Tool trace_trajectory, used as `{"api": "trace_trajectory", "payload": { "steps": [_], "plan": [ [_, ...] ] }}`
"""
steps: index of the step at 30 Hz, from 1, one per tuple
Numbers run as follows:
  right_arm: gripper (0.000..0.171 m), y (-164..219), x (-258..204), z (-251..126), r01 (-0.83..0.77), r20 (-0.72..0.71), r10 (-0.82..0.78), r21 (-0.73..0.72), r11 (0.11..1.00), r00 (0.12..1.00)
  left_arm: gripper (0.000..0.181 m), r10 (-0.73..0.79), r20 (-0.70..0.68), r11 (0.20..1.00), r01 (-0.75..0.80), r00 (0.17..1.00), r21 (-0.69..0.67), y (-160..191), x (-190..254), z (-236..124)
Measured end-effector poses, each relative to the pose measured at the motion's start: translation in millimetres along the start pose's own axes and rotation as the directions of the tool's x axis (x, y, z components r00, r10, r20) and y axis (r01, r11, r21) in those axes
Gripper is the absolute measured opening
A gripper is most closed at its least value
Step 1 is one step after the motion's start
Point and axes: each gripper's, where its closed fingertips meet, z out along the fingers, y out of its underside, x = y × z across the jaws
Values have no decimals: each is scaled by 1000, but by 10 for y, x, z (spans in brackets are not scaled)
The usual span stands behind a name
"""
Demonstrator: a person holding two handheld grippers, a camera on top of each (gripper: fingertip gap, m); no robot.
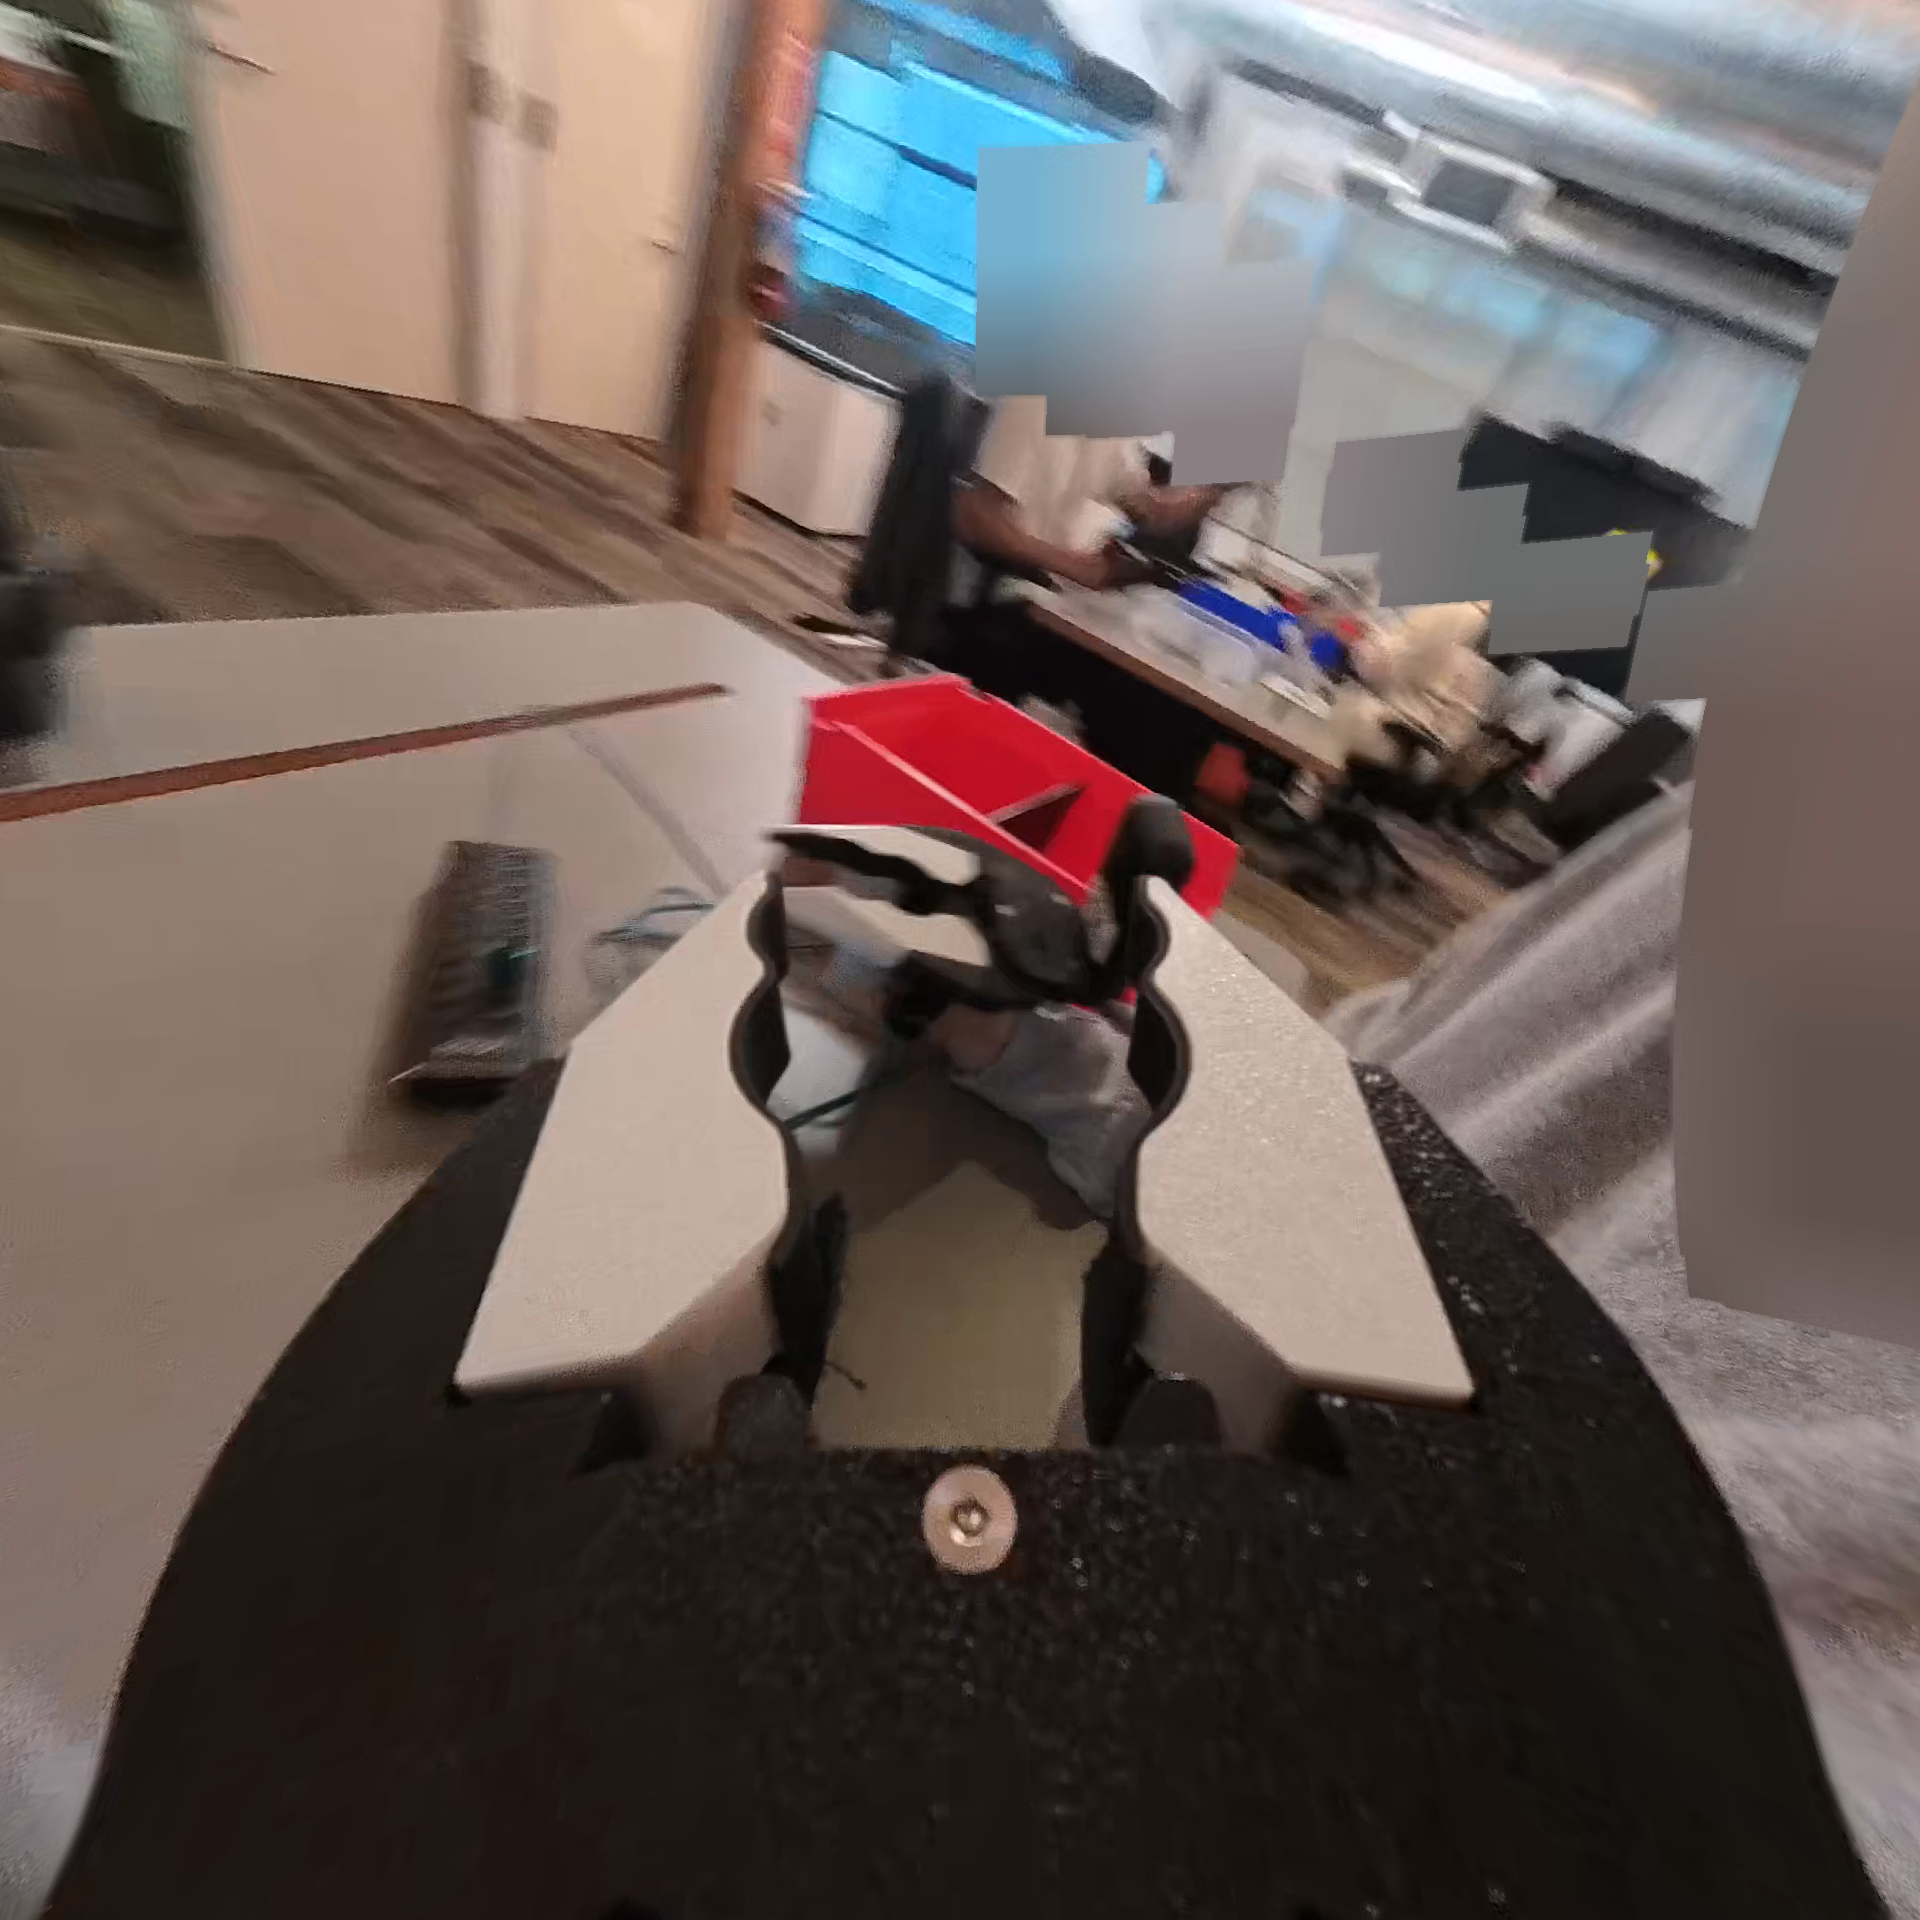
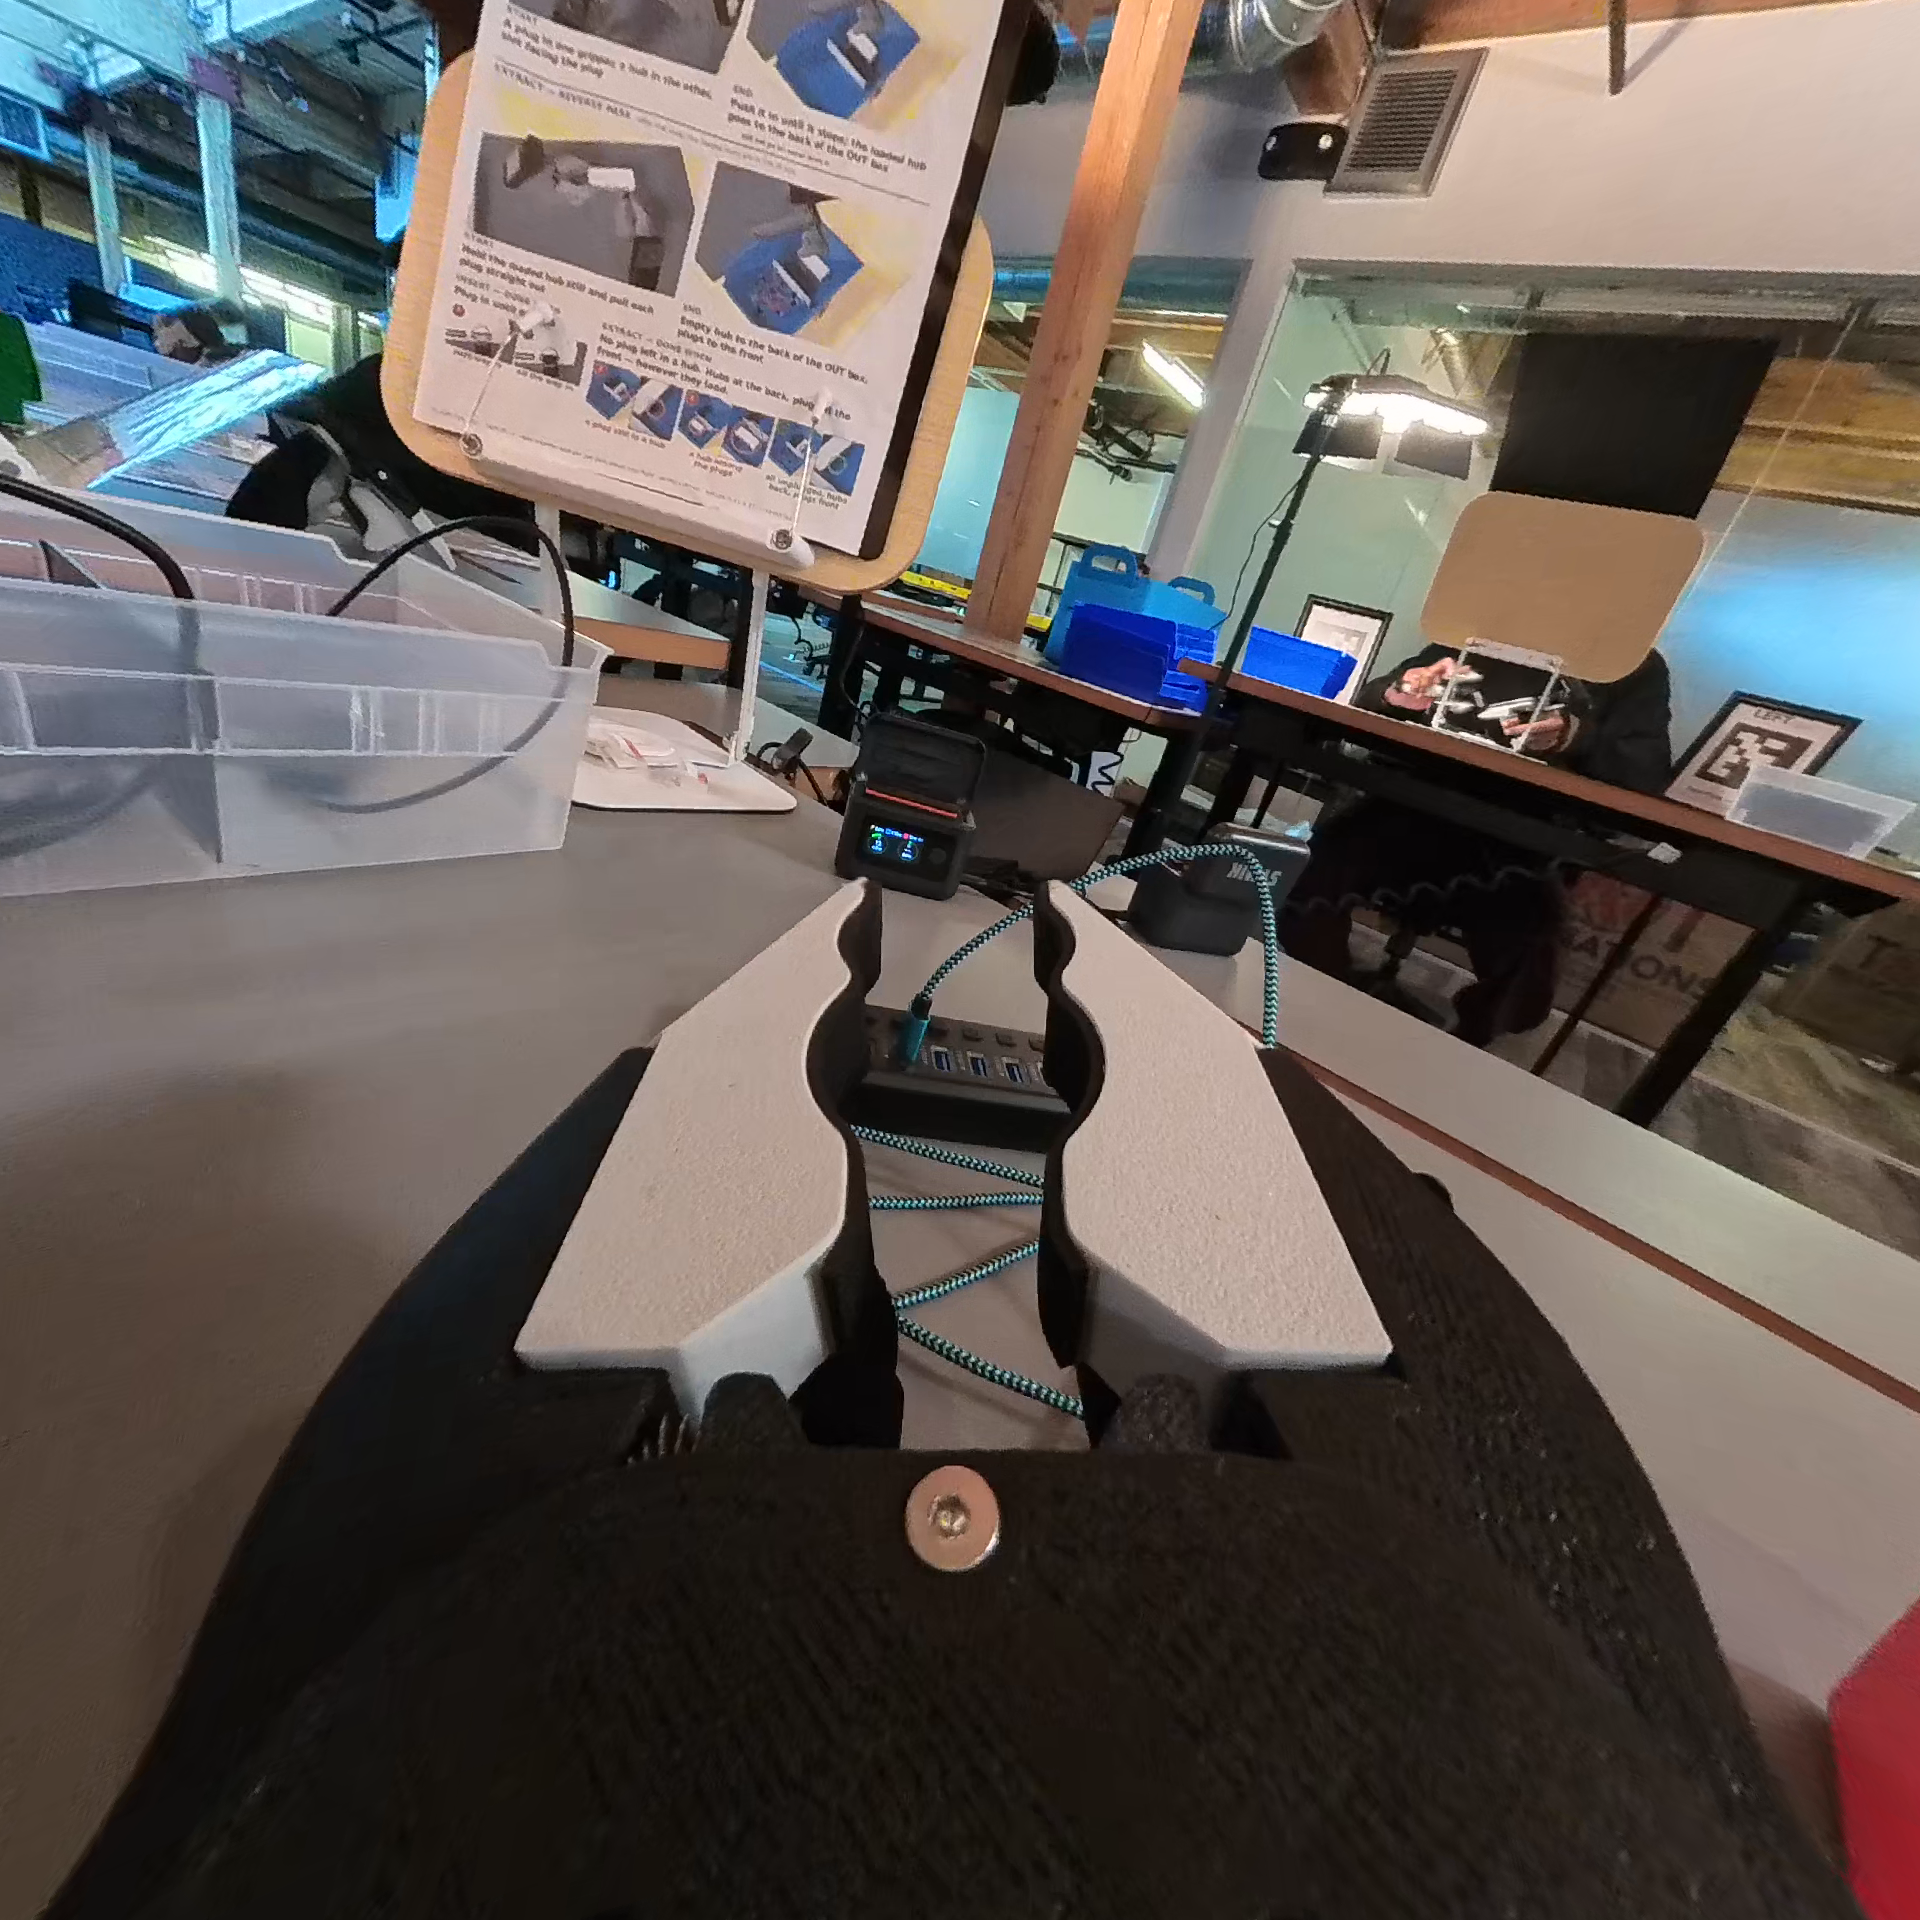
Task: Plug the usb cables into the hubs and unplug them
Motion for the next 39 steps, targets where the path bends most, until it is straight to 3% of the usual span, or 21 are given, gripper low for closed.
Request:
{"api": "trace_trajectory", "payload": {
  "steps": [2,3,5,6,9,12,15,17,20,23,25,30,35,39],
  "plan": [
    [27,-7,0,-2,-2,-1,2,2,1000,1000,58,-46,249,999,41,967,25,-86,-433,-557],
    [27,-10,-4,-3,-3,0,3,4,1000,1000,59,-64,411,998,68,909,4,-29,-714,-868],
    [27,-9,-17,1,-3,3,3,2,1000,1000,58,-95,630,979,186,771,-80,265,-1123,-1408],
    [27,-6,-24,4,-1,5,1,0,1000,1000,48,-122,670,953,275,732,-126,469,-1213,-1569],
    [27,-4,-47,9,6,9,-6,-3,1000,1000,41,-191,702,882,434,686,-184,903,-1381,-1736],
    [27,23,-68,20,12,15,-12,-17,1000,1000,42,-133,815,829,514,565,-221,1235,-1677,-1990],
    [26,26,-54,15,12,9,-12,-19,1000,1000,45,-214,809,795,578,548,-182,1407,-1815,-1965],
    [26,39,-49,16,1,10,-1,-24,1000,1000,47,-163,842,769,601,514,-219,1556,-1918,-2024],
    [26,58,-55,24,-5,15,5,-34,999,1000,46,-143,834,725,630,533,-278,1717,-1951,-1963],
    [26,67,-70,28,-4,23,5,-40,999,1000,26,-135,824,711,633,550,-305,1780,-1981,-1924],
    [26,76,-73,32,-6,25,7,-45,999,1000,16,-117,815,724,611,568,-322,1745,-1972,-1920],
    [25,89,-66,35,-14,23,15,-50,999,1000,13,-63,803,798,513,593,-316,1421,-1862,-1991],
    [25,102,-86,45,-11,30,13,-56,998,999,8,27,805,913,313,593,-261,741,-1660,-2075],
    [24,105,-82,46,-17,30,19,-56,998,999,6,128,783,975,67,609,-212,40,-1379,-1991]
  ]
}}
